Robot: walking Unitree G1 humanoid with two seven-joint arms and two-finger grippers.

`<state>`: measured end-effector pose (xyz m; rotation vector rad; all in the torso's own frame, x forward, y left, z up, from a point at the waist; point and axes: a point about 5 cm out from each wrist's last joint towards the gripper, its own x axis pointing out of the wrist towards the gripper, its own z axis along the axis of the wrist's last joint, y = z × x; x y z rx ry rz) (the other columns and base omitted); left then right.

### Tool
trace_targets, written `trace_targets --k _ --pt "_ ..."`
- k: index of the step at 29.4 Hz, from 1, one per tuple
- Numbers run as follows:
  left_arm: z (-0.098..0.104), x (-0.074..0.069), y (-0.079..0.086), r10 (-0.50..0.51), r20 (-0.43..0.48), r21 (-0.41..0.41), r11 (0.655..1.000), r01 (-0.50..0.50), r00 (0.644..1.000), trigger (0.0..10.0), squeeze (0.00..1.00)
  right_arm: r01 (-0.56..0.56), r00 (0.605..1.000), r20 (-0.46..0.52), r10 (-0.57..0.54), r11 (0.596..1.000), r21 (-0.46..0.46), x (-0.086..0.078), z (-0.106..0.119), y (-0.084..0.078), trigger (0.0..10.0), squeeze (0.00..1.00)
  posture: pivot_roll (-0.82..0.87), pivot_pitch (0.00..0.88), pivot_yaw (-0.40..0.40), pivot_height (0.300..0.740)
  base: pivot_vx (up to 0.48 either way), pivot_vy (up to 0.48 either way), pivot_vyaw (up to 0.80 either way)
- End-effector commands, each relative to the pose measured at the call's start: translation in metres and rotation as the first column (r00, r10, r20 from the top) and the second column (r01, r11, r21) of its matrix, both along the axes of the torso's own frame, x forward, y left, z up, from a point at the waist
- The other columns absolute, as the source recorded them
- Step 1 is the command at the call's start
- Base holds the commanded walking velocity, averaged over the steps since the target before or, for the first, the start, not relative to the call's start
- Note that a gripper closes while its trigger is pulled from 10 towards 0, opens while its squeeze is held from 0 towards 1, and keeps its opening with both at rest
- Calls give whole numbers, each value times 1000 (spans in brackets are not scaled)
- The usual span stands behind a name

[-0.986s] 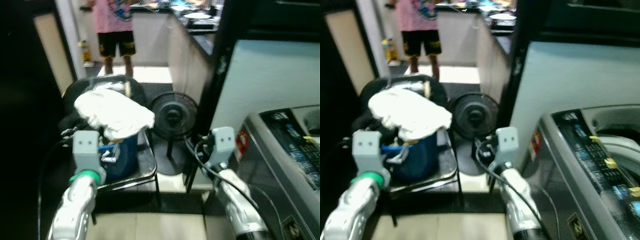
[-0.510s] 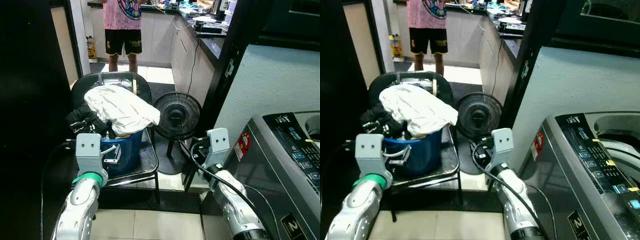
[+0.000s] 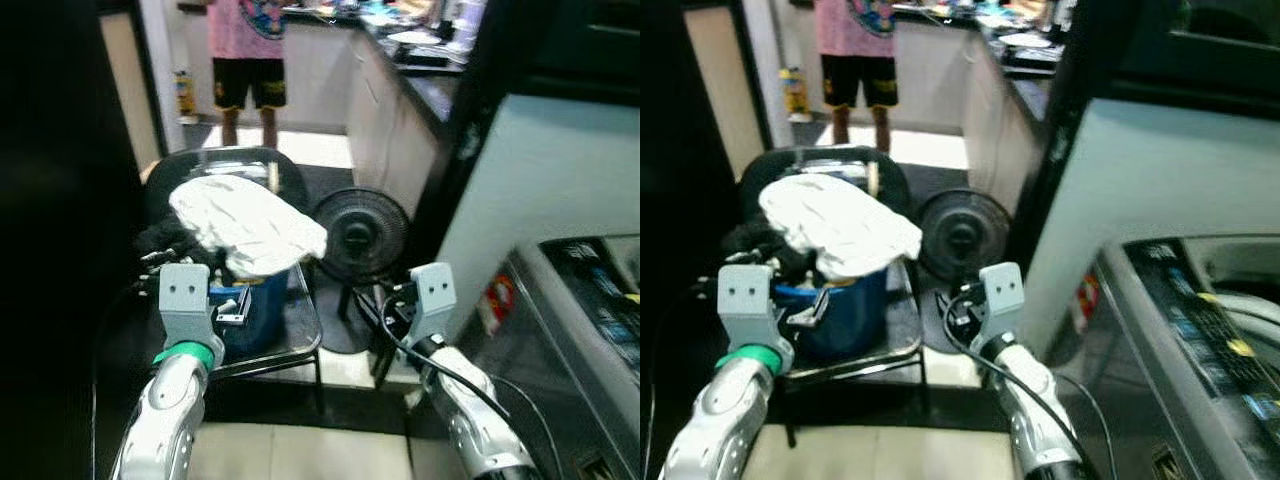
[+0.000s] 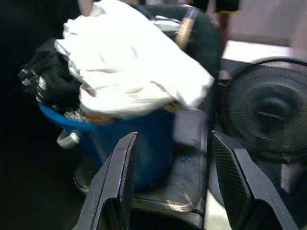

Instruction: Clothes washing

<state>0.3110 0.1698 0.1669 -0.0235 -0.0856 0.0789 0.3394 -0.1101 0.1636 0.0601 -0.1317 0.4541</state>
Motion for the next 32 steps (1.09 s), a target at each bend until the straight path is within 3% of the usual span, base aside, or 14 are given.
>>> trace_targets --k 1,28,32 --pt "-2 0 -7 -18 -1 6 1000 18 1000 10000 0 22 1000 -18 -23 1000 -6 -1 -5 -8 10000 0 8 33 -28 740 386 0 0" --pt "7 5 -12 -52 35 0 999 52 998 10000 0 9 997 80 -8 1000 -16 5 23 -8 10000 0 6 44 -32 740 367 0 0" --pt "11 6 -13 -57 43 1 998 57 997 10000 0 -5 996 85 8 999 -37 6 24 -5 10000 0 8 47 -30 740 364 0 800"
